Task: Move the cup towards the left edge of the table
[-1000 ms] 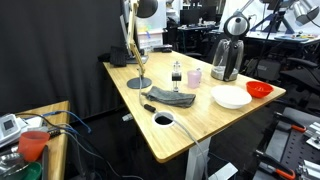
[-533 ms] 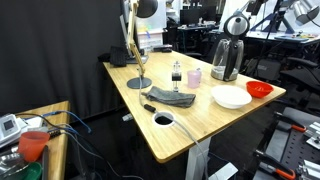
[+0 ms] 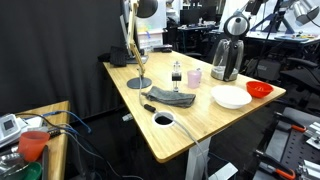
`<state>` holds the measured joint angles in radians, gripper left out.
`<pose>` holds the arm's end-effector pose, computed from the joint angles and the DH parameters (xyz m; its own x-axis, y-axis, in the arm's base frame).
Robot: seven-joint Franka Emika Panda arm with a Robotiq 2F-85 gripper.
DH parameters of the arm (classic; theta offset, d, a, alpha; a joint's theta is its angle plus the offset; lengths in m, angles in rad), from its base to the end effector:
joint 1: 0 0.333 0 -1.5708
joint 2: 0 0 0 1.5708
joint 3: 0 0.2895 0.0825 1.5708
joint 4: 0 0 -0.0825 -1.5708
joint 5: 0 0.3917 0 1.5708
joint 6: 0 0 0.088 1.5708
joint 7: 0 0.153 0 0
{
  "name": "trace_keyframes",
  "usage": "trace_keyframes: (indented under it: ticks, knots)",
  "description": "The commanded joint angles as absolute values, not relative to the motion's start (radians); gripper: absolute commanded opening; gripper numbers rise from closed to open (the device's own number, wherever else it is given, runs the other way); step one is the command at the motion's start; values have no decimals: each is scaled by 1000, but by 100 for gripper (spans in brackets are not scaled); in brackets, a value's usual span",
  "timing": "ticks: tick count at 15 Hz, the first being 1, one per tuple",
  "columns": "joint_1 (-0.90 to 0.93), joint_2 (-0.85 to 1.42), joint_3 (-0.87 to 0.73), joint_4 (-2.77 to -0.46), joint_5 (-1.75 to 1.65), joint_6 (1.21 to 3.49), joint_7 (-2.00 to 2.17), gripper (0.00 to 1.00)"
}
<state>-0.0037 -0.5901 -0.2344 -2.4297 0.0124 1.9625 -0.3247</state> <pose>0.4037 -0.0955 0.4478 0.9834 0.1051 0.1477 0.1204 -0.9878 -0.0991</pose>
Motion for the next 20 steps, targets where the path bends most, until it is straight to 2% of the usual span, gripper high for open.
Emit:
trace_keyframes:
  ticks: [1, 9, 10, 20]
  knots:
    - [-11, -531, -184, -2433, 21, 2042, -281, 100]
    - [-21, -254, -62, -2430, -31, 2318, -64, 100]
    - [-4, -297, -74, -2450, -7, 2287, -119, 100]
    - [-22, -226, -64, -2429, -27, 2347, -37, 100]
